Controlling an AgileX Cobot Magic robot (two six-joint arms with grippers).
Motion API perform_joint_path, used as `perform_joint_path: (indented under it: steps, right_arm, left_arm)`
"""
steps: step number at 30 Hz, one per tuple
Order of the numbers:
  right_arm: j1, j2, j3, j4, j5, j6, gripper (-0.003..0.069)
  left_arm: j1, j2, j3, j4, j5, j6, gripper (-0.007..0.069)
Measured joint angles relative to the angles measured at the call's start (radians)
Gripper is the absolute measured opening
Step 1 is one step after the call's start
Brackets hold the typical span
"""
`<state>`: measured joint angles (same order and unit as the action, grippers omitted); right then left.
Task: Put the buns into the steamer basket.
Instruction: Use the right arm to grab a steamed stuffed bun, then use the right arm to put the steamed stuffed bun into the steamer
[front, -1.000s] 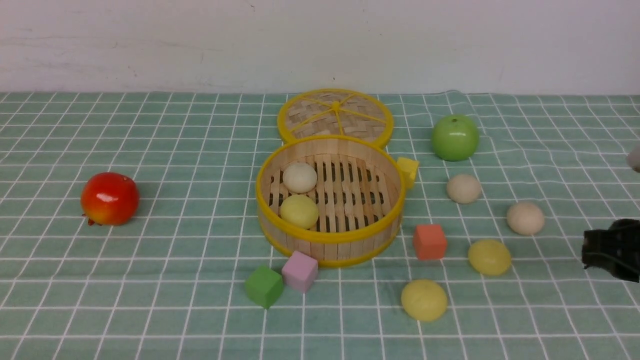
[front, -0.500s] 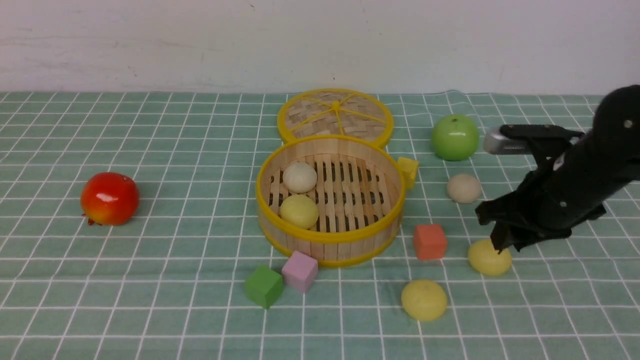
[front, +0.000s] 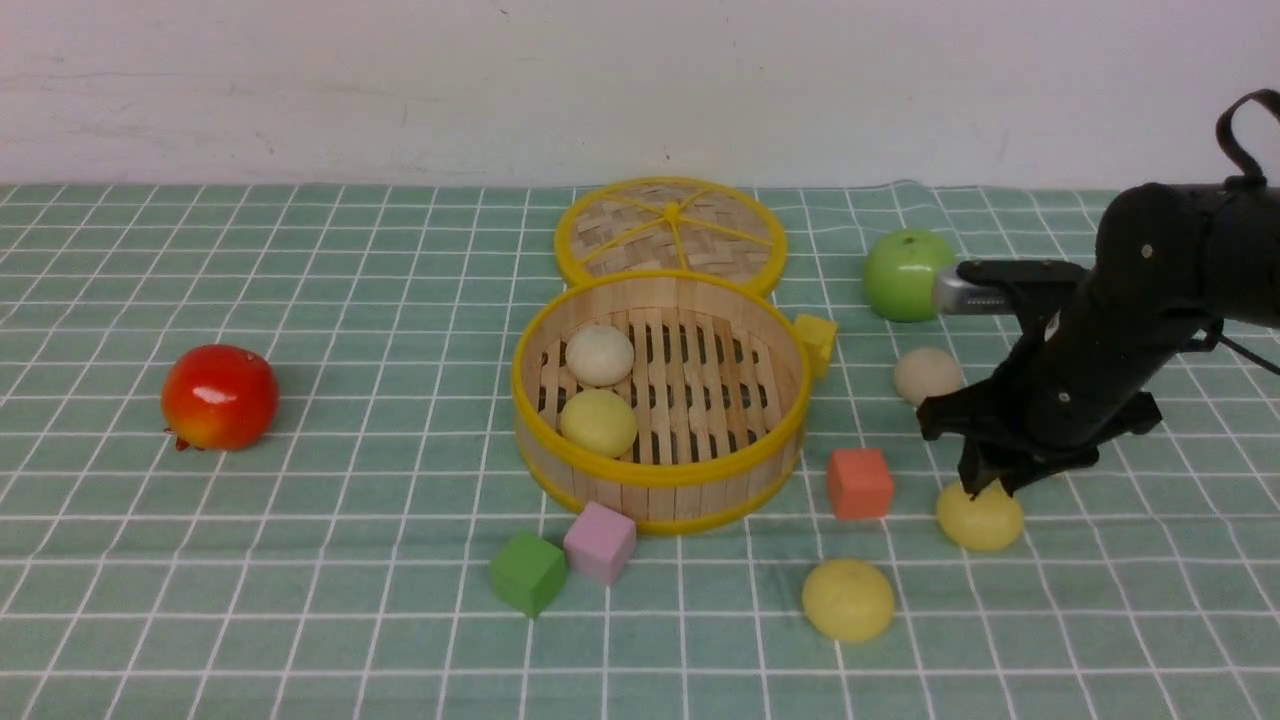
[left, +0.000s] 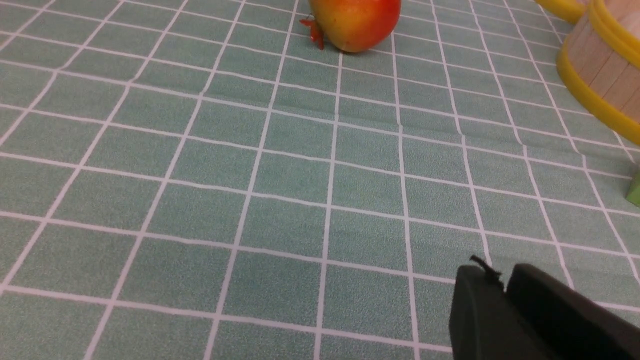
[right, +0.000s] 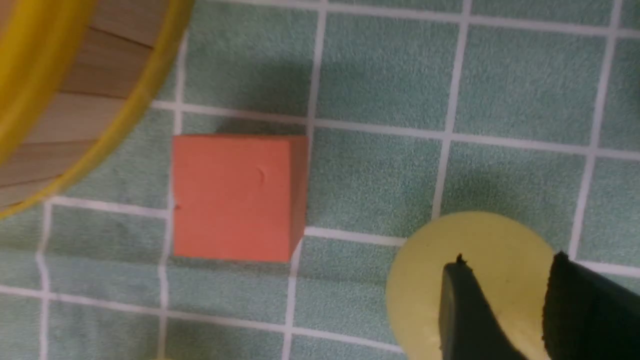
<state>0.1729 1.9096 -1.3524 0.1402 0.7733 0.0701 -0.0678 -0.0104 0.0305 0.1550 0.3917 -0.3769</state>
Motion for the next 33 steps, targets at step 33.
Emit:
perform_joint_path:
  steps: [33]
  right_arm:
    - [0.223,0.070,-0.327,0.310,-0.025,-0.216,-0.0008]
  left_arm:
    - [0.000,0.000,0.000,0.000,0.000,0.000,0.0100]
